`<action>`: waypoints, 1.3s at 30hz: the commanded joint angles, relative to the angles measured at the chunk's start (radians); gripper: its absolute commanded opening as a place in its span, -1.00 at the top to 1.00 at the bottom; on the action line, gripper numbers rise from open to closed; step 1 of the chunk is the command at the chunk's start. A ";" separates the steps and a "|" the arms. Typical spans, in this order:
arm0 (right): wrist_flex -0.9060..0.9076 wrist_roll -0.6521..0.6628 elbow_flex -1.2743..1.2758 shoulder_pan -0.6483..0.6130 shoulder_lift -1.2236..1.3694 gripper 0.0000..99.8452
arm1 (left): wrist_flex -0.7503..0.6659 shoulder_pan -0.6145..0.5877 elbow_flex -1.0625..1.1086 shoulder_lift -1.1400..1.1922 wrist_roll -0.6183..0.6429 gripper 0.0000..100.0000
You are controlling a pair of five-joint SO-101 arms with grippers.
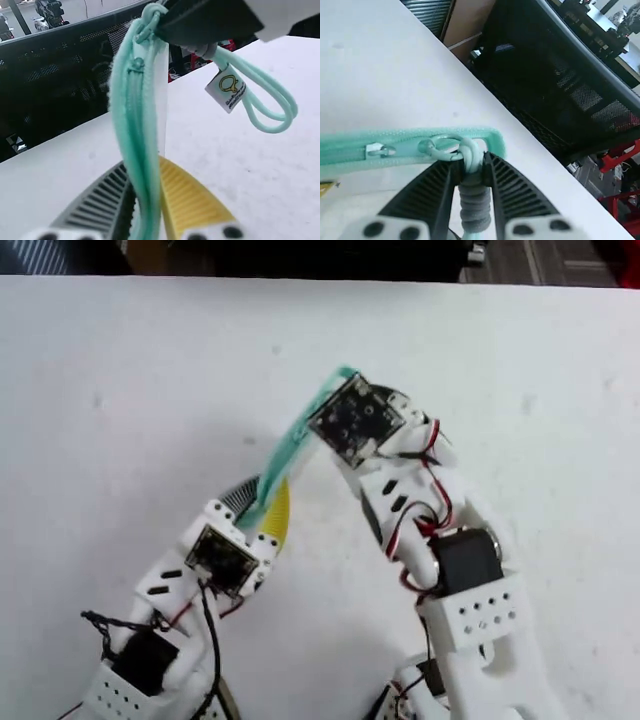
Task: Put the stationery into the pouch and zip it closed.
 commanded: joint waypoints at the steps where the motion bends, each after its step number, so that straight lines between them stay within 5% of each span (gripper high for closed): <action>1: -0.076 -0.003 -0.051 0.130 0.059 0.97 | 0.023 -0.012 -0.044 -0.008 -0.009 0.96; 23: -0.091 -0.407 -0.468 0.317 0.552 0.97 | 0.023 -0.013 -0.041 -0.008 -0.011 0.96; 31: -0.013 -0.404 -0.474 0.257 0.561 0.95 | 0.017 -0.047 -0.041 -0.008 -0.008 0.96; 34: 0.120 -0.373 -0.471 0.211 0.526 0.69 | 0.015 -0.071 -0.041 -0.008 -0.003 0.96; 37: 0.278 -0.193 -0.468 0.148 0.458 0.34 | -0.017 -0.084 -0.038 -0.008 -0.002 0.96; 39: 0.384 -0.094 -0.468 0.097 0.400 0.32 | -0.048 -0.076 -0.023 -0.008 -0.002 0.96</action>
